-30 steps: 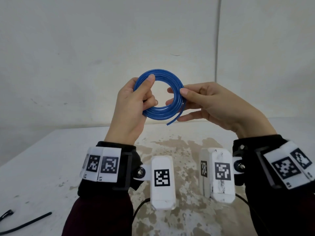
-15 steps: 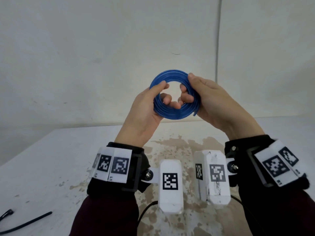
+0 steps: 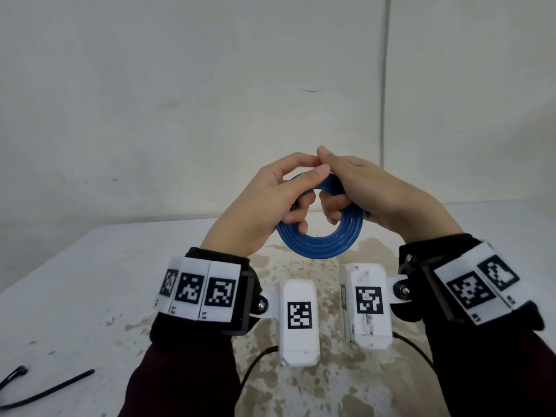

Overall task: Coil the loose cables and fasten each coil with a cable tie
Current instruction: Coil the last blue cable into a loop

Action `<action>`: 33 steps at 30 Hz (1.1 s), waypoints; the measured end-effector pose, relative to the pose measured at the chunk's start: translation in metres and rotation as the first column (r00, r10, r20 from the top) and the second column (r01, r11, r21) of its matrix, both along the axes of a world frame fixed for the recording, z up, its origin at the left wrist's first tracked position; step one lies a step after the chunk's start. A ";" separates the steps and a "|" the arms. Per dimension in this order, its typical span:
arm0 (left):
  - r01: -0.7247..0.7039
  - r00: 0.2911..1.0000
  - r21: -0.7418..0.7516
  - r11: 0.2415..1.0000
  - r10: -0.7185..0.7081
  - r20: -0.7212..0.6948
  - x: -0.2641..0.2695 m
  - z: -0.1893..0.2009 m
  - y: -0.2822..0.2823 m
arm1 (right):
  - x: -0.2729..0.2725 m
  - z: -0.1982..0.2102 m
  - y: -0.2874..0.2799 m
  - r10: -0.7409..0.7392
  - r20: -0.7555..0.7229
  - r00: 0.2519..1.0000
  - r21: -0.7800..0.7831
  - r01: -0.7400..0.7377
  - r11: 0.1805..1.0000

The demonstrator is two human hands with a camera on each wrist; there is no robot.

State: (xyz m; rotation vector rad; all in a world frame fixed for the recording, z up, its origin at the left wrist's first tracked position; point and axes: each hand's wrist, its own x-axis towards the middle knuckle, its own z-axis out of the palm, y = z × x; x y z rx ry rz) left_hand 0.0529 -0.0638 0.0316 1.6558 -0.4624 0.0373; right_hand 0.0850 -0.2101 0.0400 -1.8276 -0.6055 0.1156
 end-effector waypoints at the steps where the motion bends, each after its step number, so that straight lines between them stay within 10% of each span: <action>1: 0.019 1.000 0.002 1.000 -0.019 -0.013 0.000 0.000 -0.001 | 0.000 0.000 0.000 -0.008 -0.001 1.000 -0.013 0.008 1.000; 13: -0.110 0.994 0.007 0.994 0.110 0.022 0.002 0.000 0.000 | -0.009 0.004 0.014 -0.102 0.046 0.994 0.030 0.101 0.994; 24: -0.372 0.877 -0.439 0.818 0.464 0.122 0.011 0.004 0.031 | -0.006 -0.001 0.022 0.075 -0.047 0.996 0.262 -0.060 0.963; 33: -0.380 0.846 -0.363 0.851 0.478 0.235 0.008 0.006 0.026 | -0.003 -0.006 0.030 0.060 0.020 0.998 0.297 -0.064 0.953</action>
